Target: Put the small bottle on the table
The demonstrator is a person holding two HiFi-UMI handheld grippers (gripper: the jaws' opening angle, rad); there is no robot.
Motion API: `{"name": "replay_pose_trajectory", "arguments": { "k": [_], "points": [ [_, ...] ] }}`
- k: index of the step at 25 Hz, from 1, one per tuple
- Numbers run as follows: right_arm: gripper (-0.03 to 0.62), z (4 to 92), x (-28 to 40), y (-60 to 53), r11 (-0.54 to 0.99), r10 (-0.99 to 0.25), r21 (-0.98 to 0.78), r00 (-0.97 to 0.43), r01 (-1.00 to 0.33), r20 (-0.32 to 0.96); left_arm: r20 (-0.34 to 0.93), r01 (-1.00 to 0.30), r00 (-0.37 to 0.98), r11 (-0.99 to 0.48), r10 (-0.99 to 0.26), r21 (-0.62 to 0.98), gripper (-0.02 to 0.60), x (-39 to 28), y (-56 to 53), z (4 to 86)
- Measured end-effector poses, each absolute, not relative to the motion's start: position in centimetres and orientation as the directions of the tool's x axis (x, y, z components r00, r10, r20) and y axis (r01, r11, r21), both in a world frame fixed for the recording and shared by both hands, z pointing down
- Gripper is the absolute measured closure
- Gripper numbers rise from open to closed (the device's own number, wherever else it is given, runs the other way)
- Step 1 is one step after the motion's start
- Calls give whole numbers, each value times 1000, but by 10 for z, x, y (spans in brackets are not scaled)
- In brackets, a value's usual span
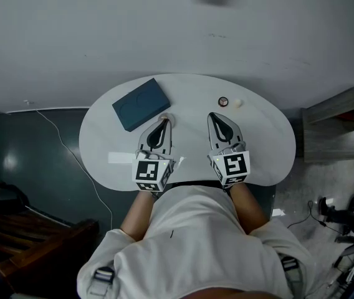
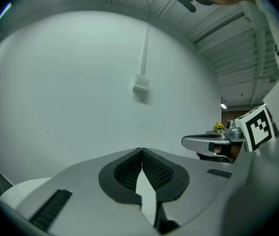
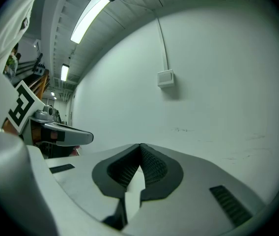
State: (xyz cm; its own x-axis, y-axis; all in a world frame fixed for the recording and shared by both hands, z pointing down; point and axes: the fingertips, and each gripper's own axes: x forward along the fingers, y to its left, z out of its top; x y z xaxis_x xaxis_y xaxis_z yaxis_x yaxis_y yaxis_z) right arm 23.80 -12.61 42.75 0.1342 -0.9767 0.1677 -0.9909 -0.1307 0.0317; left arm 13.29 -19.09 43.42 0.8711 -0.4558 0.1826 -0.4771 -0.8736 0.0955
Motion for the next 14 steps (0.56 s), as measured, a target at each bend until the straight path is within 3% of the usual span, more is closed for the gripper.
{"name": "replay_pose_trajectory", "arguments": {
  "k": [14],
  "points": [
    [597, 435, 235, -129, -125, -975, 21, 126, -992, 184, 196, -478, 870, -872, -453, 104, 563, 129, -194, 441]
  ]
}}
